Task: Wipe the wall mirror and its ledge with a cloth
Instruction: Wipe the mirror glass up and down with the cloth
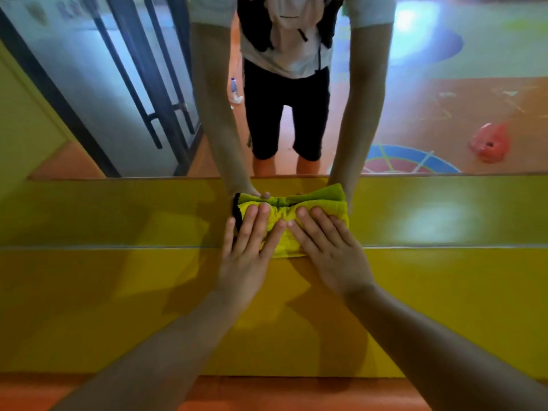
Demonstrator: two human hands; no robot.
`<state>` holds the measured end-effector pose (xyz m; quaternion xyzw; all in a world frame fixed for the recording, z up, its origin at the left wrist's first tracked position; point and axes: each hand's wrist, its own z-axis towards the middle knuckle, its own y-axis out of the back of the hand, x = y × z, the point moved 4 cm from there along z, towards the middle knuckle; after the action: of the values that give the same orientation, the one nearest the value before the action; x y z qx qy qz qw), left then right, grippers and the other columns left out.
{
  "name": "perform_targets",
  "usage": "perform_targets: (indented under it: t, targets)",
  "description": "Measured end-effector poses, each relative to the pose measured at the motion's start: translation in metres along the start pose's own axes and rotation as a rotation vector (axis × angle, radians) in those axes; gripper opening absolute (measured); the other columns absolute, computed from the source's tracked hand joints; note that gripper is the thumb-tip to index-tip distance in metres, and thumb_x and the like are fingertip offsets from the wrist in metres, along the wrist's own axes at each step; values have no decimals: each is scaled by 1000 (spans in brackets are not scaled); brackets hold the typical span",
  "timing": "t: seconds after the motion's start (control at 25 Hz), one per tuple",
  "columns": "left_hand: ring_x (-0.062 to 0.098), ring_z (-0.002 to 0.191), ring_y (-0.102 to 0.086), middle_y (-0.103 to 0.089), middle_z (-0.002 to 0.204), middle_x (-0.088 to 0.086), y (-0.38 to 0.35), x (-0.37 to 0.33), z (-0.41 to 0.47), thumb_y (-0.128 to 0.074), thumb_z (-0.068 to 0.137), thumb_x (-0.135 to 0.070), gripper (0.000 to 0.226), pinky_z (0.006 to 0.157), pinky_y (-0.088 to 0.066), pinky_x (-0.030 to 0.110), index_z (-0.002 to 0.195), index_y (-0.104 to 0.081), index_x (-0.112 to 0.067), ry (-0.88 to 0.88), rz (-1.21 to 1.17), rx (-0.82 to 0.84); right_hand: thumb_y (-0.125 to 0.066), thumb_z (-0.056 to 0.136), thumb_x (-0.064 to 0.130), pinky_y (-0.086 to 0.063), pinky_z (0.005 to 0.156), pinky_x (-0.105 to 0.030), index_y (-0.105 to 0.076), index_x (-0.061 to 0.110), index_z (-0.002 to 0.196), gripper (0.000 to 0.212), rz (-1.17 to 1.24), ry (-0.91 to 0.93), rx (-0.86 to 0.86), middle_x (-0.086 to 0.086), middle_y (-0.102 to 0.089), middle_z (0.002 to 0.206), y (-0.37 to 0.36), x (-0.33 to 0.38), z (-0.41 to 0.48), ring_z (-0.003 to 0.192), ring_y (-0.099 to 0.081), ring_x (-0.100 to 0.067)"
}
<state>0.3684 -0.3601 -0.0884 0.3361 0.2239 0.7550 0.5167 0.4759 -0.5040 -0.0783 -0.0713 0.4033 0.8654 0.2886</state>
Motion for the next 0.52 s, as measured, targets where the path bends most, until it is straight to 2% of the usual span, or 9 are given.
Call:
perform_targets:
  t: [0.08,0.2,0.28,0.36,0.44,0.52]
  targets:
    - [38,157,-8,-7,170,21,2,-11,3,-73,96,-18,82,127,-3,57,160,-22,-16,-22,-1,-24,-37,100,19,-8,127,-37,-20,20,162,64,-12,5,10,-3,-11,171,3,-8,-4,156,-11,-23]
    - [41,155,-18,-17,166,24,4,-44,19,-60,102,-16,64,127,-4,55,156,-28,-13,-50,-68,-69,-33,102,22,-8,128,-38,-19,22,162,62,-32,-48,30,-1,-12,171,8,-31,-27,158,-7,-21]
    - [40,156,-12,-10,167,23,2,-67,35,-56,104,-25,66,128,0,54,160,-24,-12,-55,-112,-26,-22,110,26,-8,128,-39,-21,23,162,52,-41,-76,38,0,-14,169,10,-53,-41,158,-5,-20]
    - [37,158,-2,2,170,21,2,-80,40,-43,106,-44,71,127,7,52,163,-16,-13,-15,-143,50,-17,112,38,-11,127,-39,-26,24,160,51,-27,-69,30,-1,-20,168,17,-68,-47,158,-8,-19]
    - [35,158,2,7,170,19,7,-85,48,-28,107,-55,72,127,8,51,164,-12,-14,45,-157,60,-27,110,46,-11,127,-38,-28,24,160,55,-30,-57,5,-2,-21,168,23,-76,-42,157,-12,-19]
    - [34,158,5,11,170,18,20,-83,76,-18,108,-56,70,127,8,53,163,-9,-14,86,-171,10,-37,106,44,-8,128,-40,-24,23,162,61,-10,-80,-54,-2,-14,170,37,-90,-22,158,-12,-22]
